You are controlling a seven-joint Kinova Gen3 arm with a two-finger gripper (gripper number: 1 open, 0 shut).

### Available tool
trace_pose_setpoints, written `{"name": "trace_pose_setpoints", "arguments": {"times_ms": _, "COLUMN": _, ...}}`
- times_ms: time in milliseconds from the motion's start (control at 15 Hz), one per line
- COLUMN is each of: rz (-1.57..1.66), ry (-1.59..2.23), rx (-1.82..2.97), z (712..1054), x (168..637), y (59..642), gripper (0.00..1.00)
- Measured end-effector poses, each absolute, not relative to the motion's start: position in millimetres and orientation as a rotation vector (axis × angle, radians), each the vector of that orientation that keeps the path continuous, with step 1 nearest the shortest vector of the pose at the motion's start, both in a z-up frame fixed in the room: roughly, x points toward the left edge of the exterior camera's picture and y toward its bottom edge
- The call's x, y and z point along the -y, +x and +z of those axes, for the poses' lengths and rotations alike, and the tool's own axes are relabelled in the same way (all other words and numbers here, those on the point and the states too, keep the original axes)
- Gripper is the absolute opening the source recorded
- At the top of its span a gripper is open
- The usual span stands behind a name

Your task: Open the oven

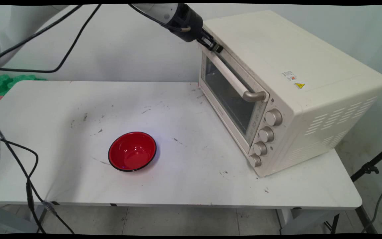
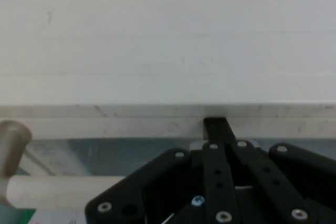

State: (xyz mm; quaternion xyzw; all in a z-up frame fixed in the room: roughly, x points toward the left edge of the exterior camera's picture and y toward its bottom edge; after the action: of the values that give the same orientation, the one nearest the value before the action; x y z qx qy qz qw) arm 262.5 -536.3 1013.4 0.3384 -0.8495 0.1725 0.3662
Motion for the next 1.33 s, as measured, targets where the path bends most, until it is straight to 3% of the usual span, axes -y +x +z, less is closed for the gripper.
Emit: {"name": "trace_pose_setpoints", "arguments": {"times_ms": 1333, "rz": 0.442, "ry": 0.864, "rx": 2.239, "z": 1002, "x": 511, "y": 309, "gripper": 0.00}}
